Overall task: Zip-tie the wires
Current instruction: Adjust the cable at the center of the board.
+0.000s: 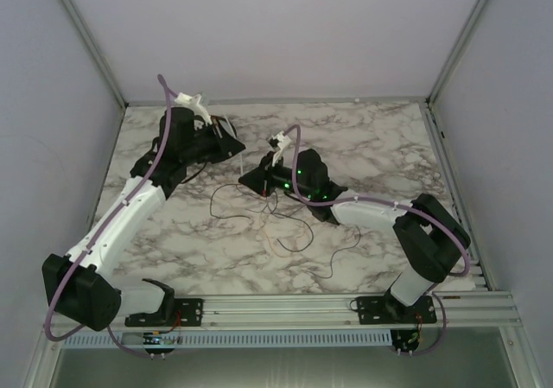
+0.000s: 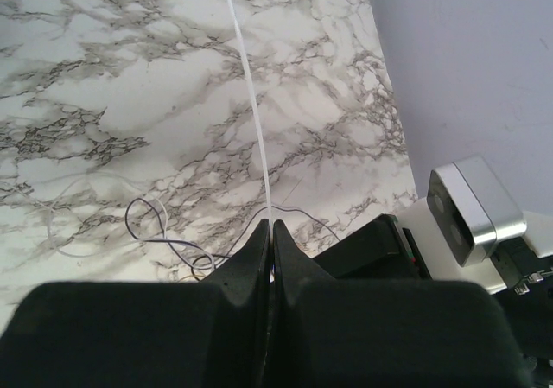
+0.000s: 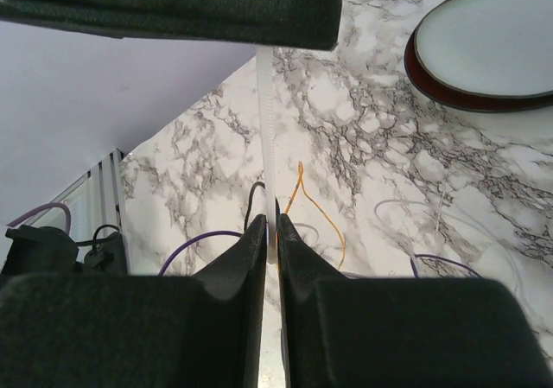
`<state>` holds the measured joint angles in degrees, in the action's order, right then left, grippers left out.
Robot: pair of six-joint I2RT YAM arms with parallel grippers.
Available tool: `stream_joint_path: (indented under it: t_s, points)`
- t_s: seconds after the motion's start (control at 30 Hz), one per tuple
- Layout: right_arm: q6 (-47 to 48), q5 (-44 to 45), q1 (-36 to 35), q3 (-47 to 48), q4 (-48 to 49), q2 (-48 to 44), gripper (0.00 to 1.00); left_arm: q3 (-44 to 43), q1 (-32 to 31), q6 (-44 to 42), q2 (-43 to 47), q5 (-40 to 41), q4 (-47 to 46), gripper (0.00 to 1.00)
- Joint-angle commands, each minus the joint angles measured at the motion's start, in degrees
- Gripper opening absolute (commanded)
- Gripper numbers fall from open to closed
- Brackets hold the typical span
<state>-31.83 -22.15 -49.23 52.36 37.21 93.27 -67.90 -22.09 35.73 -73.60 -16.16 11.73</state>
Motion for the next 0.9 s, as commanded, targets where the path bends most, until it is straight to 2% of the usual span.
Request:
stream_joint_path:
  t_s: [0.0,0.17,0.3,0.33,0.37,0.43,0.53,0.7,0.87]
  points:
    - [1.51,-1.41,-1.66,-1.72,-7.71,0.61,0.07,-4.89,1.03,-0.04,0.48,-0.09,-7.12,0.0]
    - [1.47,-0.12,-1.4,0.81,-9.73,-0.81,0.06,-1.94,0.94,0.02,1.07,-2.46,-9.85,0.0]
    - [1.0,0.98,-0.82,4.82,-14.04,-1.63,0.0,2.48,0.98,-0.1,2.73,-5.0,-13.12,0.0]
    - [0.84,0.83,-0.6,5.72,-15.08,-1.61,0.0,3.77,0.98,-0.04,3.35,-5.74,-14.13,0.05]
    - [0.78,0.8,-0.38,6.53,-16.2,-1.7,0.0,5.01,1.04,0.29,4.06,-6.06,-15.23,0.14]
    - [0.85,0.71,0.13,7.48,-18.09,-1.99,0.0,7.24,1.14,0.97,5.6,-6.4,-18.0,0.41]
    - [0.81,0.6,1.05,7.46,-19.73,-3.13,0.0,9.0,2.04,1.7,7.72,-6.92,-20.67,0.66]
    - [-0.14,-2.04,3.66,5.86,-20.68,-6.57,0.0,12.41,4.05,1.18,11.72,-9.02,-27.25,0.88]
    - [-0.08,-6.27,7.81,5.6,-24.7,-11.33,0.0,17.78,5.03,0.59,14.38,-13.98,-35.94,0.97]
